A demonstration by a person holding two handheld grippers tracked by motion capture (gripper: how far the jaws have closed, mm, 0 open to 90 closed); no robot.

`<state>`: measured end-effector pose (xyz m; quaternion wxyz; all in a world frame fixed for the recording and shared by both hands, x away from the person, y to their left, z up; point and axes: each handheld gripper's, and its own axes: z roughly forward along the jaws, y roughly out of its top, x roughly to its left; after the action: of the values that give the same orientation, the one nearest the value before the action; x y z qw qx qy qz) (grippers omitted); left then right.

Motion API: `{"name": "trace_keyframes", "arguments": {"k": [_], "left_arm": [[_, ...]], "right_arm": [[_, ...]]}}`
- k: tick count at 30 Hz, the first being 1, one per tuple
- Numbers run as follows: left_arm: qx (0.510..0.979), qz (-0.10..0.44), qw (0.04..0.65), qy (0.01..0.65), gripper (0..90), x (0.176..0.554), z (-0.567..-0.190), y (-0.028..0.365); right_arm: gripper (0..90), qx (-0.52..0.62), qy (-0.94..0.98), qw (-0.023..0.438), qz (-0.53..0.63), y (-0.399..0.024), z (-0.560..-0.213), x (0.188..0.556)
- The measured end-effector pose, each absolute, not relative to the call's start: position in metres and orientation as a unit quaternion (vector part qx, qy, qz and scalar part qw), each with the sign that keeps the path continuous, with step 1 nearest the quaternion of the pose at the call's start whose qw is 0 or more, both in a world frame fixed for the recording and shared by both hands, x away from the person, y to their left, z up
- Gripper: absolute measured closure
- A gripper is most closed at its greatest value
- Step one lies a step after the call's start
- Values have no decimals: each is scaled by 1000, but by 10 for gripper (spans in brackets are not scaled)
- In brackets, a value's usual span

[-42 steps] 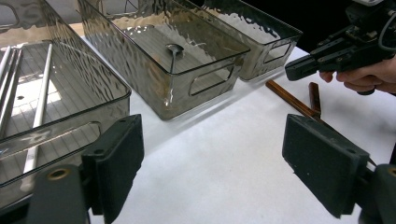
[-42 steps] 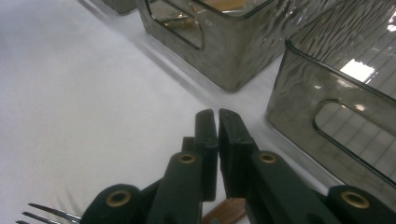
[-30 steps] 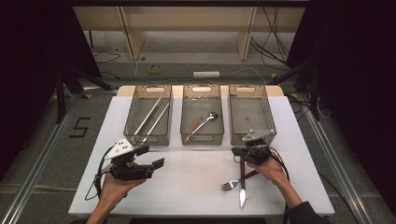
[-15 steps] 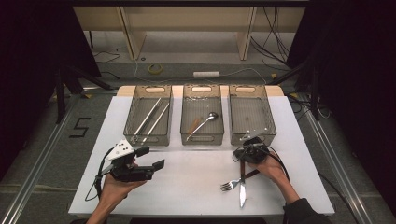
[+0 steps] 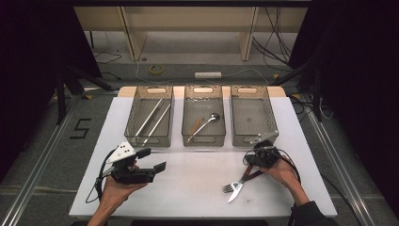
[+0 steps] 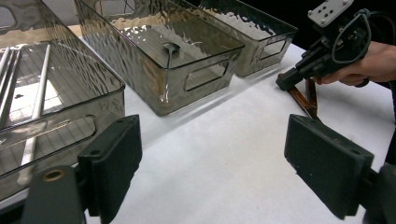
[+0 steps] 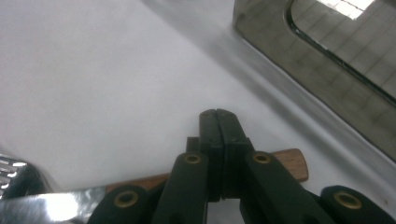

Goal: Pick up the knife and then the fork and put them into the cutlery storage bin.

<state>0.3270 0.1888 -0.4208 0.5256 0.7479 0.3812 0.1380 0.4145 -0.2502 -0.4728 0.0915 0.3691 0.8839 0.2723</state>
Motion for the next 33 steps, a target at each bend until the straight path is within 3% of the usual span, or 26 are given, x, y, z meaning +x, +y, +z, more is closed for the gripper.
{"name": "trace_keyframes", "arguments": {"k": [33], "left_arm": [[752,137,522,378,188,327,-422,187]], "right_arm": [[900,405,878,64,247,-286,-466,355]]}}
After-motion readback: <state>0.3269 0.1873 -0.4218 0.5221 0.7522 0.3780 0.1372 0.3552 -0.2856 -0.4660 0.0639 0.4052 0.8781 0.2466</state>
